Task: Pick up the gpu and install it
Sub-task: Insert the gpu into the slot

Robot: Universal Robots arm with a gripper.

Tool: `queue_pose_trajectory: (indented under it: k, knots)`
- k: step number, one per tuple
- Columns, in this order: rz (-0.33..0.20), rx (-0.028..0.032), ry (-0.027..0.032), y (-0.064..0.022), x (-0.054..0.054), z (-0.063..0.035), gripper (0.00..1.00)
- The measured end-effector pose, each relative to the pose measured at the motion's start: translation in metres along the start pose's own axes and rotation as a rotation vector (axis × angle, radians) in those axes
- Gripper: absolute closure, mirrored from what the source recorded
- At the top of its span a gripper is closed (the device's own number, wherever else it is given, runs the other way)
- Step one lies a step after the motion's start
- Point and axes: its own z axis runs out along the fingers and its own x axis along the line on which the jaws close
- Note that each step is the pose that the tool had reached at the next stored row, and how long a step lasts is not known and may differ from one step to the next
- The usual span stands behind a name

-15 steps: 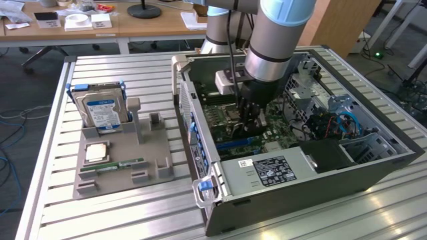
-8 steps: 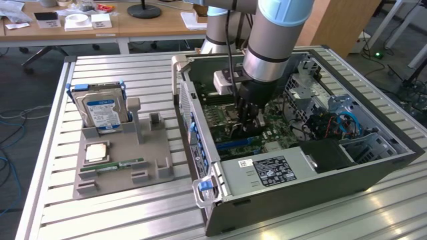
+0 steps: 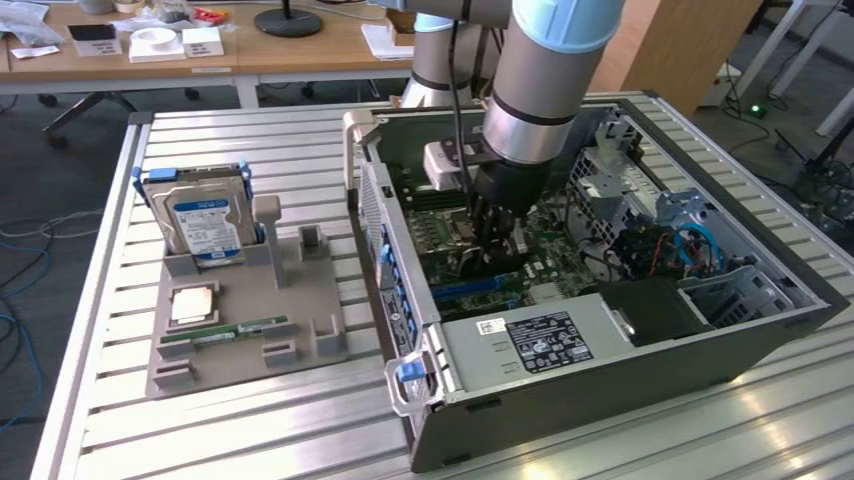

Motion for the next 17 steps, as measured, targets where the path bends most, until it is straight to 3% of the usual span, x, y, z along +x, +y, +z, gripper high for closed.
queue_pose_trajectory:
  k: [17]
  knots:
    - [0.0, 0.0, 0.0007, 0.0017, 0.0003, 0.0068, 0.74]
